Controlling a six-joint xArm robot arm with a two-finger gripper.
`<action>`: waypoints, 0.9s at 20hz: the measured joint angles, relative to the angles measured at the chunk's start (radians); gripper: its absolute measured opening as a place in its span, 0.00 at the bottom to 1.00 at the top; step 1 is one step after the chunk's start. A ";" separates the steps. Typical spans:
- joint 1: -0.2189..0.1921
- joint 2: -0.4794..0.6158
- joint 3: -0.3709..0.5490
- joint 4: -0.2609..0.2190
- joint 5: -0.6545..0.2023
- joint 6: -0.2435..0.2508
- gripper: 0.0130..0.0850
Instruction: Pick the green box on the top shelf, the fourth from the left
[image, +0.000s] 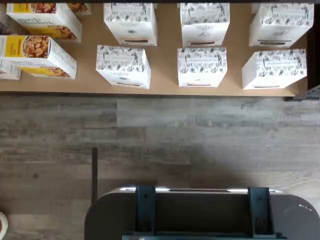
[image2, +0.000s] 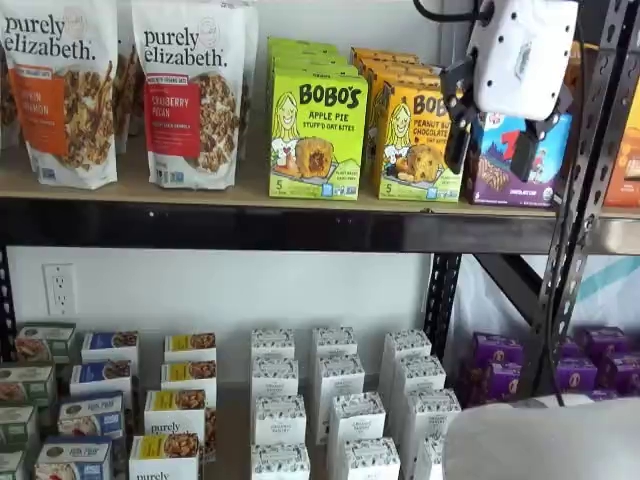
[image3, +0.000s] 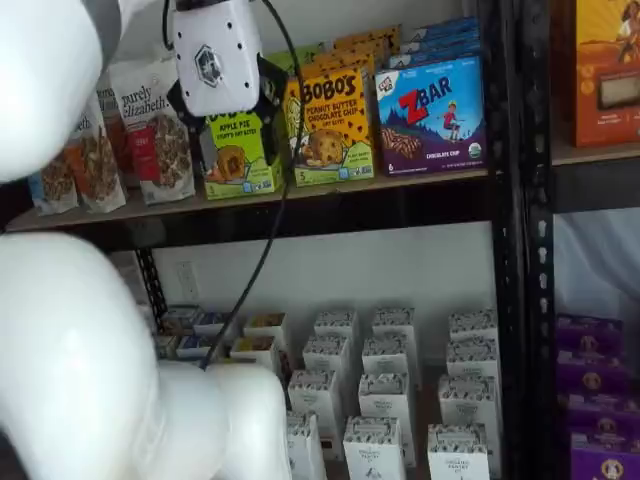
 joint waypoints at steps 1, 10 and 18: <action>0.017 0.004 -0.001 -0.005 -0.008 0.015 1.00; 0.121 0.031 0.002 -0.022 -0.112 0.109 1.00; 0.258 0.094 -0.018 -0.089 -0.207 0.230 1.00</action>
